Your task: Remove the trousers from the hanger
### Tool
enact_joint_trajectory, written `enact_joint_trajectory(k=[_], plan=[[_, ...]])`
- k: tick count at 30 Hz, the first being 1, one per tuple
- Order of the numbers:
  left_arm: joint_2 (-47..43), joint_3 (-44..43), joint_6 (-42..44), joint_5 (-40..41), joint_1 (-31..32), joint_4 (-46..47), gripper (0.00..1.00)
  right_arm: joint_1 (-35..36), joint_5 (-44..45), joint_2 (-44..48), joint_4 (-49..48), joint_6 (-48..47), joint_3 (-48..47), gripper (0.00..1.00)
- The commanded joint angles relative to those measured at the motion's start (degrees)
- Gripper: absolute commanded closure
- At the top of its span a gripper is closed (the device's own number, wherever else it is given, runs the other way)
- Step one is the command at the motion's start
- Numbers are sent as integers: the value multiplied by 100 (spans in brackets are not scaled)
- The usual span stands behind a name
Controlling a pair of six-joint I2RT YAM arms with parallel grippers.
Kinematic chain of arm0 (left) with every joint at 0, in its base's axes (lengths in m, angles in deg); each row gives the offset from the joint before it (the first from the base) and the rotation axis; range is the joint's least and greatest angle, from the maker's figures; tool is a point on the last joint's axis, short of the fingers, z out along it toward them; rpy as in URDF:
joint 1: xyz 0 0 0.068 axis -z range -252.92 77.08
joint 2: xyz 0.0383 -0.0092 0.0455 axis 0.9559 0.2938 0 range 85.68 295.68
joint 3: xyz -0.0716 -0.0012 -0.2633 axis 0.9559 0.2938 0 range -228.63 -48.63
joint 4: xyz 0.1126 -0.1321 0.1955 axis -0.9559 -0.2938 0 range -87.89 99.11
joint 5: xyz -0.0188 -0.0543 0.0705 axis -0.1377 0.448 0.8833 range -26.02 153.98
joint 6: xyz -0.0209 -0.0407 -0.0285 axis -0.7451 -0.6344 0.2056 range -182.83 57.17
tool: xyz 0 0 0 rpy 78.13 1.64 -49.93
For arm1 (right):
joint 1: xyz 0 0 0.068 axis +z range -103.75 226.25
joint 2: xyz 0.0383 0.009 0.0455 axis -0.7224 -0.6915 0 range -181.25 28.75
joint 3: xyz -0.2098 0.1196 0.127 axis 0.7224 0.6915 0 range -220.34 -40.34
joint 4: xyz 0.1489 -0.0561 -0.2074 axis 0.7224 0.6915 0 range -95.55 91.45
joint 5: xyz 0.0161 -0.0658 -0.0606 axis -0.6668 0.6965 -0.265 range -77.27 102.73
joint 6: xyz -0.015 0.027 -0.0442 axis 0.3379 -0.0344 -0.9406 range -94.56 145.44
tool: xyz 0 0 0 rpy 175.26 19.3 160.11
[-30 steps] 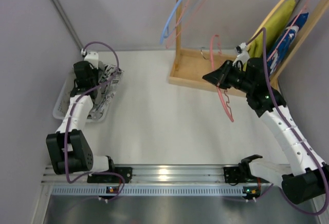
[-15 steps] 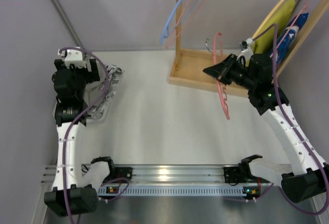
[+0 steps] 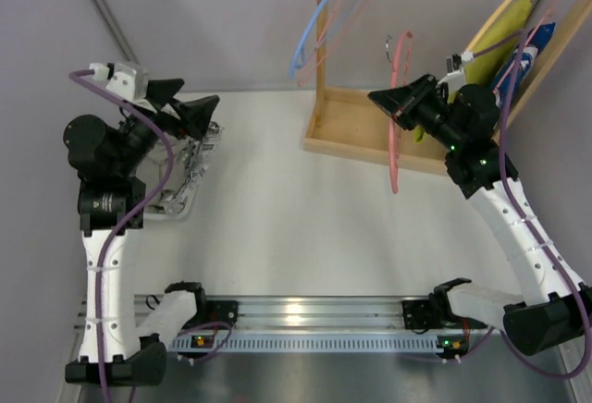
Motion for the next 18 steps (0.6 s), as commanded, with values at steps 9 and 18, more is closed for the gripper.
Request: enact_joint_trajectory(k=[9,18], plan=[[1389,-885,1107,542,3503,-118,10,114,984,-277,-1567,446,-202,100],[2558,-1246,608,1817,5595,-145,12,175,1274,-418,-1330,385,-597,100]])
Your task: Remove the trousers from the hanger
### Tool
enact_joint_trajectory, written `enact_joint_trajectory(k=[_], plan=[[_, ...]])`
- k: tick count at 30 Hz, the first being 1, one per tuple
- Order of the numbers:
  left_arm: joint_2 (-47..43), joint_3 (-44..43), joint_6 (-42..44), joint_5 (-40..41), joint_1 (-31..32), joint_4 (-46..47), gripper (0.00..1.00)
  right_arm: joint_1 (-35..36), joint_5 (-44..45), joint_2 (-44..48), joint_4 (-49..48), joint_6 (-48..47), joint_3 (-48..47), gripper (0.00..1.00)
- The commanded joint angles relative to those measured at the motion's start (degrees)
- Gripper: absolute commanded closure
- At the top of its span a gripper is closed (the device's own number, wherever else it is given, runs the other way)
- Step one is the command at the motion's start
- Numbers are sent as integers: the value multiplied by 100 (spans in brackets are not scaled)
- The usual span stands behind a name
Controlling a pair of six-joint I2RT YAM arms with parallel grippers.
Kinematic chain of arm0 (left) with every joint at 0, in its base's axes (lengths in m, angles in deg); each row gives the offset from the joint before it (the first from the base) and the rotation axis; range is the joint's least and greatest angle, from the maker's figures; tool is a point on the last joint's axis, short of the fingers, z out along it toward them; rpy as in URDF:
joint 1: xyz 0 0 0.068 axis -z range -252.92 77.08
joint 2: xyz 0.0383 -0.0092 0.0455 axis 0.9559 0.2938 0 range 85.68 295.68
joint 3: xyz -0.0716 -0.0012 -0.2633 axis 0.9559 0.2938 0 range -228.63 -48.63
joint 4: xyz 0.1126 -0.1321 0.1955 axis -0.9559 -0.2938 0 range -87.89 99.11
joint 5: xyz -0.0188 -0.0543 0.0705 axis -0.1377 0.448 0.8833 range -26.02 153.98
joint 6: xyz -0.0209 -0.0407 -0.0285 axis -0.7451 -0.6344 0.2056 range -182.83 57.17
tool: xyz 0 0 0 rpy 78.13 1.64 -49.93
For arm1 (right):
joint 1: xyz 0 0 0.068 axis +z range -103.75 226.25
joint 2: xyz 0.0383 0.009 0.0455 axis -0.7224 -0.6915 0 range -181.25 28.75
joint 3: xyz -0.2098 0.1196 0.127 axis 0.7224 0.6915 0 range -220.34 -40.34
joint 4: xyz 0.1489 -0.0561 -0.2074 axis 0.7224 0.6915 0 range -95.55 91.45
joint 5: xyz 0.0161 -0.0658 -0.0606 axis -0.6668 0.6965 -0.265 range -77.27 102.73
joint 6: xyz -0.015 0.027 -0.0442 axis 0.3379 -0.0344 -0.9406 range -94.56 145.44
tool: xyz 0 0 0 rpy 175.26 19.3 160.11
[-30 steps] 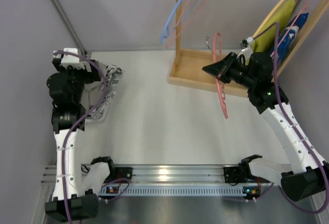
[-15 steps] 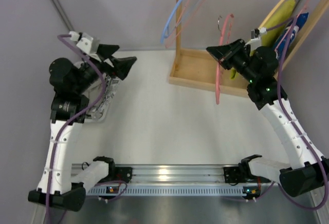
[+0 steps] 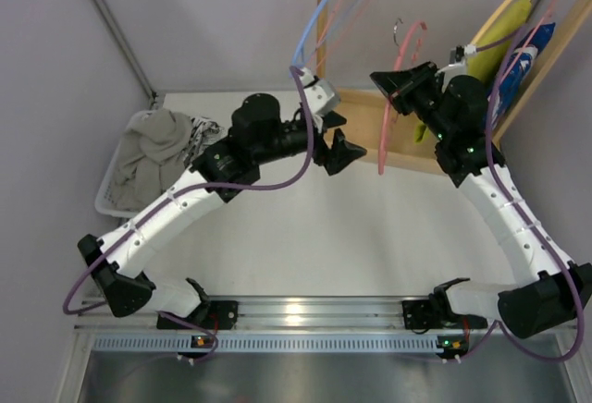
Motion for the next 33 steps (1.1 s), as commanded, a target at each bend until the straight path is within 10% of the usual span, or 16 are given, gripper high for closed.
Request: enact_joint_trajectory(k=[1,18,26,28,33], plan=[[169,-134,-245,898,582,83,12,86,251,109,-487,-52,-512,100],[1206,-616,-1080,3301,1454,91,33,349,436,188,-311,133,-469,100],[1313,-634,-1282,3415,1454,100,100,376,445,258,-275,80,-346,100],[1243,-599,-1413,3547,1445,91,100,376,471,319,-258,-60,-241,89],[1119,-608,-1484,3644,1445,91,100,367,533,548,-258,-429,23,20]])
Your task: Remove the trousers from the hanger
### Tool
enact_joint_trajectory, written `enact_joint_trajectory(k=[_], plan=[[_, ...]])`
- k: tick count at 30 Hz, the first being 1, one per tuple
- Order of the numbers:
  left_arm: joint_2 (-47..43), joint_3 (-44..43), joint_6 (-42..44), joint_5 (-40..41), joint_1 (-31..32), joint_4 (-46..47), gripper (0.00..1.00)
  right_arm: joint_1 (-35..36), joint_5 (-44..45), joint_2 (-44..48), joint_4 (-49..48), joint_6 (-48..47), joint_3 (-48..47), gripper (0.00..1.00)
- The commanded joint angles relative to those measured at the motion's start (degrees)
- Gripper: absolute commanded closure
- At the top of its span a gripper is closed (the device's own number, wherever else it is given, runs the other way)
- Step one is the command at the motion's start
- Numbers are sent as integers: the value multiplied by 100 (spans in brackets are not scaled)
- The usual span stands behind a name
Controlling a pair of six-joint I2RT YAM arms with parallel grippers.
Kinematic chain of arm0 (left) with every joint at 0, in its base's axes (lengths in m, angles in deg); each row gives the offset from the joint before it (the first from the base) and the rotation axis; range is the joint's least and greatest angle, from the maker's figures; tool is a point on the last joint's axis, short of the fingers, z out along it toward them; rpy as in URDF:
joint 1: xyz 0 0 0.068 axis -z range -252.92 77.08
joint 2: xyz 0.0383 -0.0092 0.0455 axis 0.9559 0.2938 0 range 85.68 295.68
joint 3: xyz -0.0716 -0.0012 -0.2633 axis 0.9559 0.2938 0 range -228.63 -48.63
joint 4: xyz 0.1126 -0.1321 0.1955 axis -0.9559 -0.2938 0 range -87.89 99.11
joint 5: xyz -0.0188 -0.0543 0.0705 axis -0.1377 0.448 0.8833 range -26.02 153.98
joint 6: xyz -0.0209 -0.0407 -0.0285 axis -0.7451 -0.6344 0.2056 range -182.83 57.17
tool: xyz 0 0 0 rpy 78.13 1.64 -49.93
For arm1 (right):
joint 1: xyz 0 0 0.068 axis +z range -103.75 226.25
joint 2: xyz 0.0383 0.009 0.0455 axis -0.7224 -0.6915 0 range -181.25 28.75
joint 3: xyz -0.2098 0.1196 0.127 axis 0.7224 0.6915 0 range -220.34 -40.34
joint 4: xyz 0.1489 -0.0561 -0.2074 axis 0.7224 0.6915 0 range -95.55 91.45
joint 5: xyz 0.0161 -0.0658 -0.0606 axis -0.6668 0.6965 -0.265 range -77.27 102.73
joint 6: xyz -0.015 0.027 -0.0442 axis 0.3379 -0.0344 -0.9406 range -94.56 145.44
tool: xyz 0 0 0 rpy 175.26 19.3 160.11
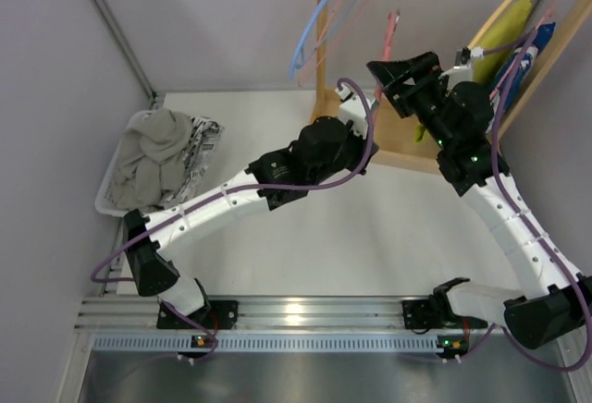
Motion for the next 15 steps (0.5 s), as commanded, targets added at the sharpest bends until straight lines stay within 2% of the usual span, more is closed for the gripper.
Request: enact_joint_trajectory(k=[1,2,7,9,13,15], plan=[[-175,-203,50,247,-28,341,100,76,-31,327,-158,-379,148,11],[-184,-213,85,291,-28,332,100,59,21,415,-113,-415,192,1],[-227,-309,349,-77,-98,279,100,-3,57,740,142,-862,447,0],[-219,-362,314,-506,-186,244,100,-11,66,907,142,-1125,491,1],[36,-922,-108,-1551,-756,42,100,-82,127,1162,247,-1548,483,1],[167,-1213,-64,-1747,-854,24,100,-152,145,1312,300,-1837,448,1]])
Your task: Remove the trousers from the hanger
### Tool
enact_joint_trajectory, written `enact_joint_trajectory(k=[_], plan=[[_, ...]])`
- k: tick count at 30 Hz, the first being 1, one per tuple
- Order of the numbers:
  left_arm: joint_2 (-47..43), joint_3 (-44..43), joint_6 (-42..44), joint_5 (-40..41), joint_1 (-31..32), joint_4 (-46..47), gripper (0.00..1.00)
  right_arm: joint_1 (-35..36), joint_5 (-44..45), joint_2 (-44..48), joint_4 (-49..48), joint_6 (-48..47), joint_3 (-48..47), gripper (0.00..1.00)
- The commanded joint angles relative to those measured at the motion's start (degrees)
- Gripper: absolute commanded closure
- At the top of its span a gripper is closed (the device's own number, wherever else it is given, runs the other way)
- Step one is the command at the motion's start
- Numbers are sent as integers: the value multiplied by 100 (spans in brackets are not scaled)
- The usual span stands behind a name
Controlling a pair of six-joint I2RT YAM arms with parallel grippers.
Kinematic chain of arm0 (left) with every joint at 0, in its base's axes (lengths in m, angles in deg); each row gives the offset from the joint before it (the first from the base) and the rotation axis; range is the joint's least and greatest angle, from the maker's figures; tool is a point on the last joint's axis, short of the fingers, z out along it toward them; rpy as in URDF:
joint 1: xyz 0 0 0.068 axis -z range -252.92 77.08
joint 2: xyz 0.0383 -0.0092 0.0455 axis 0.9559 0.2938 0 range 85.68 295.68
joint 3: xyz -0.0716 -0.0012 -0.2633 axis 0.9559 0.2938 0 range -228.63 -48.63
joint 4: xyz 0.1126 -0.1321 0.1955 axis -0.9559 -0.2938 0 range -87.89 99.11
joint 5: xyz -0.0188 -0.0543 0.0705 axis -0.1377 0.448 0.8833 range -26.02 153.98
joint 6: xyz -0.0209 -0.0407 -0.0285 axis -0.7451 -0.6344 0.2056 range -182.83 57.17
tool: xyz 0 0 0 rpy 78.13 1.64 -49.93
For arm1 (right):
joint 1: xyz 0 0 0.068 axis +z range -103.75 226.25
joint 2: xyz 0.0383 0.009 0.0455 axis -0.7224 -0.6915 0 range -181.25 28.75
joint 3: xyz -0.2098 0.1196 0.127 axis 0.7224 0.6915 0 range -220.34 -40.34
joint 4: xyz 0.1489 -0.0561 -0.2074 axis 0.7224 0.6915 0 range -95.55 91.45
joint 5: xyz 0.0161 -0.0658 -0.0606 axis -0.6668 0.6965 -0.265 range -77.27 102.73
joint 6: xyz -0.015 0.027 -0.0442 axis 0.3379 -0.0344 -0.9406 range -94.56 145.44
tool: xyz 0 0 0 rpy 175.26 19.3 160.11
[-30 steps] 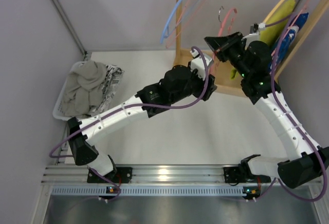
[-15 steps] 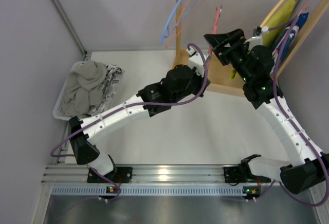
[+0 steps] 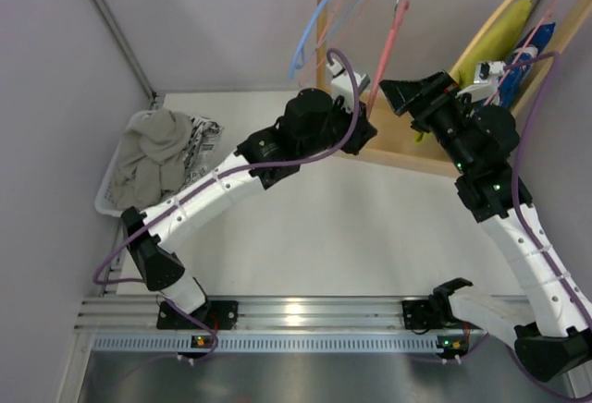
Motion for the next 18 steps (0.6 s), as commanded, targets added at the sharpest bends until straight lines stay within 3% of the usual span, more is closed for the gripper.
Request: enact_joint_trajectory(k=[1,4,12,18], plan=[[93,-748,-23,-833,-323,407,100,-117,99,326,-69,-756,-110,1],[392,-1232,-22,-1142,-525,398,100,-196,73,607,-69,-1135,-84,1],[1201,-2751,-295,-1020,-1114,284,100,-503,-164,581,1046,-1531,-619,0],[1693,-3386,-400,-932,-1527,257,100,-635,-244,511,1416,-1628,-883,1]])
